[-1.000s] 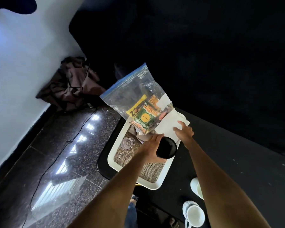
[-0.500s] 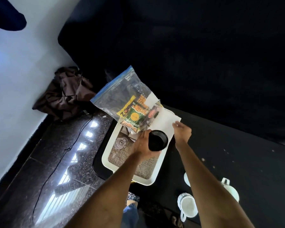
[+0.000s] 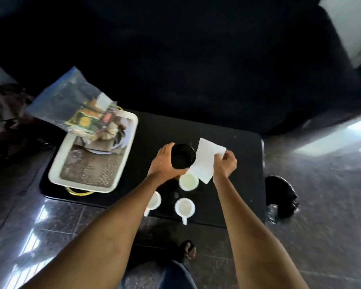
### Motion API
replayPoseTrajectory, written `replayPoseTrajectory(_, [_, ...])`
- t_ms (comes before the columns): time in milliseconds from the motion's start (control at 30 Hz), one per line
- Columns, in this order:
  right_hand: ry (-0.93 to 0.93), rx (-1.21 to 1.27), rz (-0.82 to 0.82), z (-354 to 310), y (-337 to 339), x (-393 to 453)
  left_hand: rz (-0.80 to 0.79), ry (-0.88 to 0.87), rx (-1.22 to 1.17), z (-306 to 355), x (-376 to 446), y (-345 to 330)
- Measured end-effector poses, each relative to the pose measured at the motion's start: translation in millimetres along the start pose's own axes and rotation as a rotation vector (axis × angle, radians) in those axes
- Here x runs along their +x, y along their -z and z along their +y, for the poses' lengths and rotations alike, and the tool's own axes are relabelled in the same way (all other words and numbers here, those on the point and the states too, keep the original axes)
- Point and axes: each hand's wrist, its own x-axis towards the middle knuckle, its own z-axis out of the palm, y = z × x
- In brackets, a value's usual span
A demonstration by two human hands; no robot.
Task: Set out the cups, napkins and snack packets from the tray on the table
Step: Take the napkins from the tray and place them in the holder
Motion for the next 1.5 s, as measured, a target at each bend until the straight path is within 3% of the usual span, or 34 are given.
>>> replayPoseTrajectory(267, [-0.019,-0.232,0.146,82.5,170.6,36.9,-0.224,-0.092,0.017,106.7,-26.5,-130.5])
replayPoseTrajectory(433, [-0.027,-0.212,0.201,117.9,211.7,54.5,-0.325,-0.098,0.160,119.5,-47.8,-190.2])
replayPoseTrajectory(600, [-0.004,-0.202,0.188,144.9,236.3,66.3,-0.316,-0.030,0.159,113.7,-55.1,-225.3])
replayPoseTrajectory(733, [-0.059,-0.076,0.083,149.8,254.1,64.6,-0.312,0.002,0.140,112.6,-51.8,-231.1])
replayPoseTrajectory(833, [-0.218,0.011,-0.007,147.4,271.2,60.6,-0.372,-0.021,0.165,117.0,-60.9,-222.7])
replayPoseTrajectory(967, [-0.400,0.084,-0.337,141.8,278.4,67.6,-0.363,-0.087,0.090,117.4,-71.9,-220.9])
replayPoseTrajectory(1033, [-0.350,0.198,-0.541,77.6,271.0,46.1,-0.235,-0.140,-0.023,127.7,-82.3,-164.2])
replayPoseTrajectory(1167, [-0.345,0.272,-0.792,59.3,273.2,56.3,-0.313,0.148,-0.407,143.2,-88.6,-168.7])
replayPoseTrajectory(1267, [-0.302,0.162,-0.675,60.4,261.6,59.9,-0.523,0.533,-0.878,159.7,-87.7,-165.3])
replayPoseTrajectory(1333, [-0.227,-0.004,-0.520,60.6,246.9,57.2,-0.582,0.590,-1.023,158.9,-84.4,-156.9])
replayPoseTrajectory(1500, [-0.012,-0.263,-0.417,70.5,219.9,42.9,-0.450,0.491,-0.769,155.6,-81.8,-158.6])
